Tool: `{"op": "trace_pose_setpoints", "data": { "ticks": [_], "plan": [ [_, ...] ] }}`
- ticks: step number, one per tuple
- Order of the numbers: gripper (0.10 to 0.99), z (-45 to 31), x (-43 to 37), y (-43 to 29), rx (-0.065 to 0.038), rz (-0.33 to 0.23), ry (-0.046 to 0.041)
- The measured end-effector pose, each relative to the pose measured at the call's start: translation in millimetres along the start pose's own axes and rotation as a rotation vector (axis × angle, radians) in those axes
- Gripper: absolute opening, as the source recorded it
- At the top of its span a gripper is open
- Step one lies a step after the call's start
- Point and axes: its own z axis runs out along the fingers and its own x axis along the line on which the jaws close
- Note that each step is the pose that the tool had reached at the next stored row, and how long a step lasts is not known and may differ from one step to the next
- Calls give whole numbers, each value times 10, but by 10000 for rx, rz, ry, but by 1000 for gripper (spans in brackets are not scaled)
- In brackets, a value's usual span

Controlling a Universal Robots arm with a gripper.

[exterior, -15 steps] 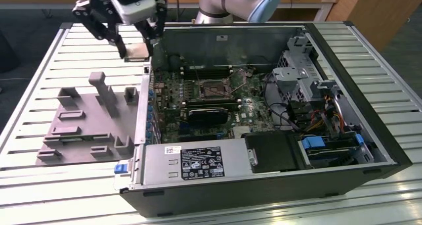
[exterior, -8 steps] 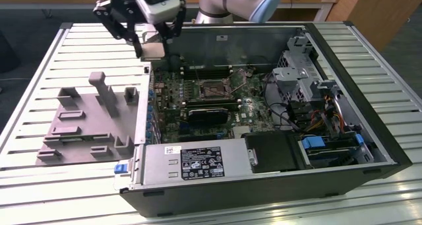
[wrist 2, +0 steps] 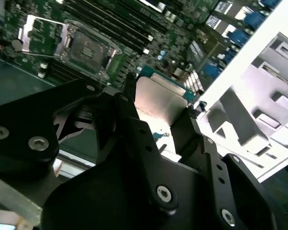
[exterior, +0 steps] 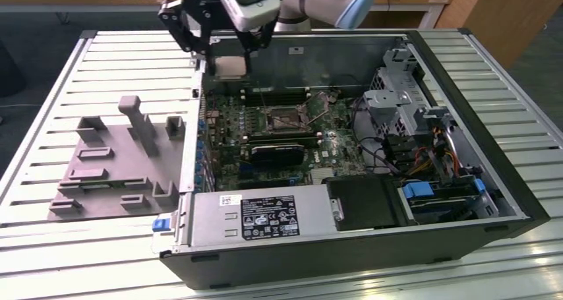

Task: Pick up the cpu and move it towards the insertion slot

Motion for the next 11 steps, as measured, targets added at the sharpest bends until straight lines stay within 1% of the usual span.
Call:
{"op": "trace_pose_setpoints", "data": {
  "ticks": [11],
  "plan": [
    [537,27,-497,12,-1,2,18]
  ]
}}
